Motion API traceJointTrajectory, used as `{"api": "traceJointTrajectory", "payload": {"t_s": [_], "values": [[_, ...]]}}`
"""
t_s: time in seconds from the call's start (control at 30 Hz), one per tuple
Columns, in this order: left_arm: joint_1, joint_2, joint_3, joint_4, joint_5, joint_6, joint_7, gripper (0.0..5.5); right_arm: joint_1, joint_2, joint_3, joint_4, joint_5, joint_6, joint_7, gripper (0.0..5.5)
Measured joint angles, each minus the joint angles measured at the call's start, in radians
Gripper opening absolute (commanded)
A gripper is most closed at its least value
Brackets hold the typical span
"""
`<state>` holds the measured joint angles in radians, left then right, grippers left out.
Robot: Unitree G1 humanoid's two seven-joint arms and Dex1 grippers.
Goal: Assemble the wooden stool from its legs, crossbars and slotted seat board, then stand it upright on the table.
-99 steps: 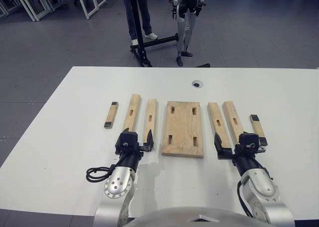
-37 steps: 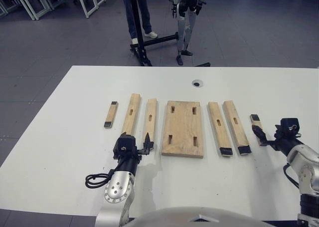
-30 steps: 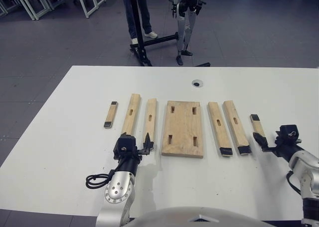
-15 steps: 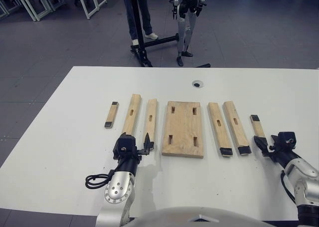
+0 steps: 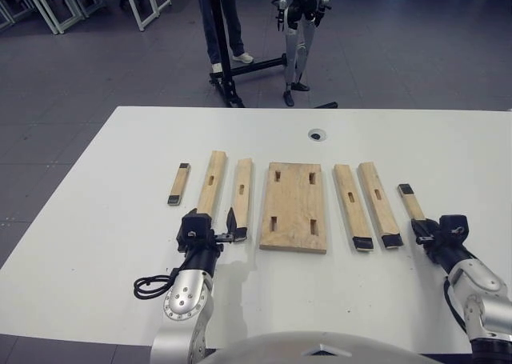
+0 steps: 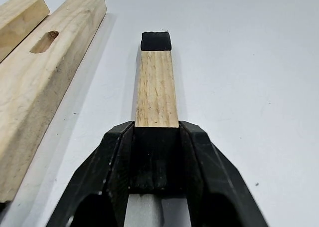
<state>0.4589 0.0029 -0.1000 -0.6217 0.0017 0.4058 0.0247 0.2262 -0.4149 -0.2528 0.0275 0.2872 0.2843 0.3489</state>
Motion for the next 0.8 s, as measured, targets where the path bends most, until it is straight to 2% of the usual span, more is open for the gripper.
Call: {"api": "traceJointTrajectory", "payload": {"t_s": [0.1,0.2,0.3,0.37,0.5,0.63,0.8], "values": [[-0.081,0.01,0.088,0.066,-0.093,0.041,-0.039,4.22,-0.045,0.002,-0.003,0.041,0.0,-0.004,-0.017,1.29],[-0.336,0.156,0.16,0.151,-0.14,0.144,-0.15,4.22,-0.2,-0.025,-0.022,0.098,-0.009,0.071,-0.058,1.29],[-0.625,0.262,0.228,0.216,-0.391,0.294,-0.388,4.22,-0.472,-0.077,-0.03,0.017,-0.008,0.074,-0.078,1.29],[-0.709,0.294,0.285,0.286,-0.522,0.372,-0.479,4.22,-0.553,-0.078,0.018,-0.038,-0.015,0.048,-0.049,1.29],[-0.944,0.309,0.464,0.569,-0.952,0.681,-0.637,4.22,-0.565,0.0,0.215,-0.086,-0.074,-0.05,0.037,1.29],[-1.069,0.29,0.578,0.819,-1.186,0.855,-0.635,4.22,-0.555,0.091,0.392,-0.231,-0.11,-0.106,0.08,1.29],[-1.121,0.257,0.627,0.922,-1.278,0.88,-0.518,4.22,-0.532,0.132,0.436,-0.299,-0.149,-0.106,0.065,1.29]]}}
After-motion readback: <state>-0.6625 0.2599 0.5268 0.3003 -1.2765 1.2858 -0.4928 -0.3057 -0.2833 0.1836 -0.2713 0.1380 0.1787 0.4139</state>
